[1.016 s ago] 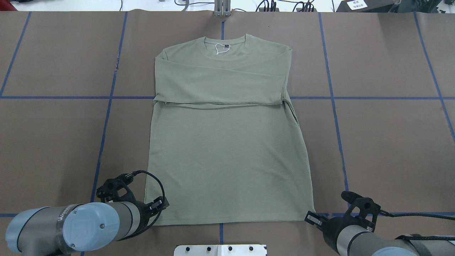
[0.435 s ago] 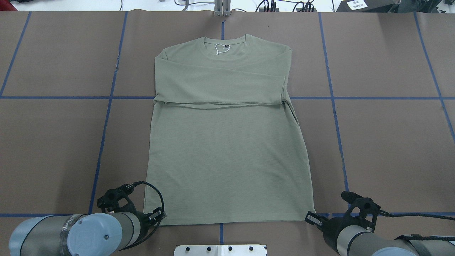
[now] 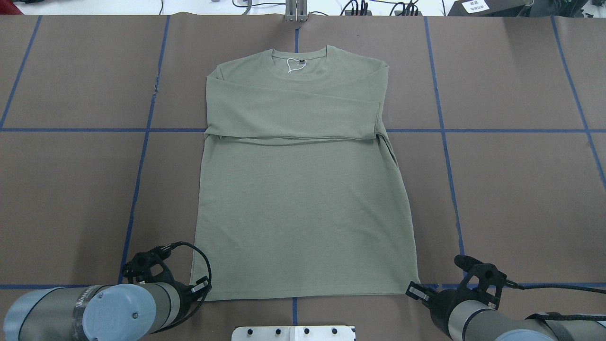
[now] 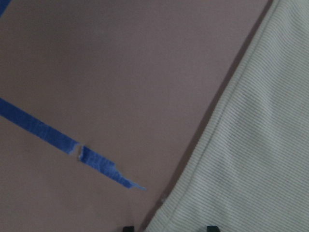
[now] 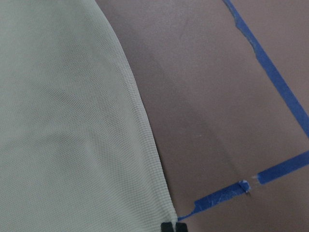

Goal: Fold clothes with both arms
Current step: 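Grasp the two hem corners with the left and right grippers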

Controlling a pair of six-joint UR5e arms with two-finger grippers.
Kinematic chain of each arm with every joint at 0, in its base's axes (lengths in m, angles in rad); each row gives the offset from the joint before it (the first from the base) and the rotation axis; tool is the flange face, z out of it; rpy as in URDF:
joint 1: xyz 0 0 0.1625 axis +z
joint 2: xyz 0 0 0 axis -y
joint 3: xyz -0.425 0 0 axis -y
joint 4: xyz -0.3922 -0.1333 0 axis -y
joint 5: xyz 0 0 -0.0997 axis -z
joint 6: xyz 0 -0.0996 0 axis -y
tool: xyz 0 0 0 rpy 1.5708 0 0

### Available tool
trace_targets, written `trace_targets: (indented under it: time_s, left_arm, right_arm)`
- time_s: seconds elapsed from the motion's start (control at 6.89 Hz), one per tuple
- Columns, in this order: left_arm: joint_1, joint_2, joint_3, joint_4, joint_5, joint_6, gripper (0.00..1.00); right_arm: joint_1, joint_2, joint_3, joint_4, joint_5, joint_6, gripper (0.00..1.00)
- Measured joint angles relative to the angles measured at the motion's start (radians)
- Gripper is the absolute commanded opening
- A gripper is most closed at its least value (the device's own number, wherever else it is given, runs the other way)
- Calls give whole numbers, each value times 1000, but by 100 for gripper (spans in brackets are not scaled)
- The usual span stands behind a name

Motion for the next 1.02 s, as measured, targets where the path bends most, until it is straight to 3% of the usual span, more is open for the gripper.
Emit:
trace_targets:
  time_s: [0.58, 1.02]
  left_arm:
    - [8, 2, -92, 0, -4, -6, 0]
    - [37, -5, -254, 3, -6, -33, 0]
  right_arm:
    - [-2, -2, 16, 0, 8, 3, 0]
    - [-16, -104, 182, -20, 91, 44, 0]
